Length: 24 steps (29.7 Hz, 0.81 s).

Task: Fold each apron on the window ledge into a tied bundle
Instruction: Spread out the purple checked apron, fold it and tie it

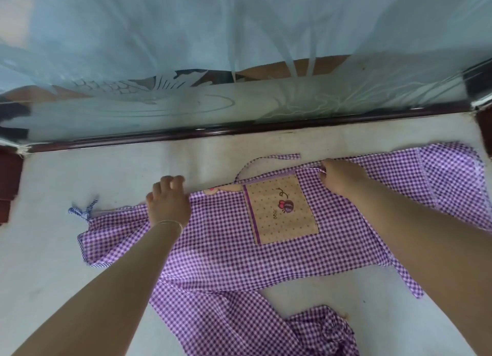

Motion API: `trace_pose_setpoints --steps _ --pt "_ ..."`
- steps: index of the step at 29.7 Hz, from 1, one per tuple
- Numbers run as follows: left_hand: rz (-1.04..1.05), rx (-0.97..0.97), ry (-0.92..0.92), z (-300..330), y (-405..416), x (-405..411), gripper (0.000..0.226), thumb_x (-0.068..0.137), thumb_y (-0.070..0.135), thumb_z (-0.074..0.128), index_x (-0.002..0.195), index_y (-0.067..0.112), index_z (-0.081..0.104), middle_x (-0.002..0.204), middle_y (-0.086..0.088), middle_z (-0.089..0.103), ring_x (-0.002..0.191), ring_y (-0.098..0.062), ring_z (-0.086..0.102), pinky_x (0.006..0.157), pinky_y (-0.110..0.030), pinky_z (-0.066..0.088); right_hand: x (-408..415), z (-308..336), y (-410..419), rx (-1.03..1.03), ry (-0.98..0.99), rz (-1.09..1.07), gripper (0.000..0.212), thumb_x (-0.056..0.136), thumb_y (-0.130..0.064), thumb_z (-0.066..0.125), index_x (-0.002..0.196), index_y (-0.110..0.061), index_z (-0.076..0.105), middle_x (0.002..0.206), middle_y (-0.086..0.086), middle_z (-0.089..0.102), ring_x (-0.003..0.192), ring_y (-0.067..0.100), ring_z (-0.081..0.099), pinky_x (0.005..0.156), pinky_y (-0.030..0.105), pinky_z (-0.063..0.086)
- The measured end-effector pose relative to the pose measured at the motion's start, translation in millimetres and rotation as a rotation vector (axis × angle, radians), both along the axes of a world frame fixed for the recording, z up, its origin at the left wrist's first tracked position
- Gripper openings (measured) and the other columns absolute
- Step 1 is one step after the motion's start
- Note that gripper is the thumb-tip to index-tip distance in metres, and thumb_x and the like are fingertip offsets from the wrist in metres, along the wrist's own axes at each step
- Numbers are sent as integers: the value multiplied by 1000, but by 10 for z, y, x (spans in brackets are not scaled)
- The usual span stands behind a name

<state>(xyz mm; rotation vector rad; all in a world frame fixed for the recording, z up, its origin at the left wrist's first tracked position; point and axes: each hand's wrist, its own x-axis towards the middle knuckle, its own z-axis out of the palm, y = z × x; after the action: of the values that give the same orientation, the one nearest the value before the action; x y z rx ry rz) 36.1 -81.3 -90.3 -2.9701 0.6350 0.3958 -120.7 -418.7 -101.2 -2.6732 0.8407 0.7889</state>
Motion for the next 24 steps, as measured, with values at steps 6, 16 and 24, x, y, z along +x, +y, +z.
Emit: trace_pose_setpoints --steps 6,16,24 --pt "-490 -64 379 196 -897 -1047 72 93 50 46 149 39 3 160 4 -8 145 -37 -8 113 -64 8 17 -29 3 -30 -1 -3 28 99 -37 42 110 -16 56 103 6 65 93 25 61 77 36 50" --pt "-320 242 588 -129 -1301 -1150 111 79 59 64 145 39 -23 152 6 -37 136 -39 -35 105 -76 8 -328 0 -17 67 -124 -58 37 88 -12 57 124 -14 52 120 7 58 106 27 58 88 39 49" --pt "-314 291 561 -129 -1320 -1175 114 76 62 64 147 37 -22 152 5 -37 136 -39 -35 105 -75 13 -931 485 -1359 -260 216 -291 29 91 -10 49 117 -8 60 119 14 61 109 32 58 96 42 42"
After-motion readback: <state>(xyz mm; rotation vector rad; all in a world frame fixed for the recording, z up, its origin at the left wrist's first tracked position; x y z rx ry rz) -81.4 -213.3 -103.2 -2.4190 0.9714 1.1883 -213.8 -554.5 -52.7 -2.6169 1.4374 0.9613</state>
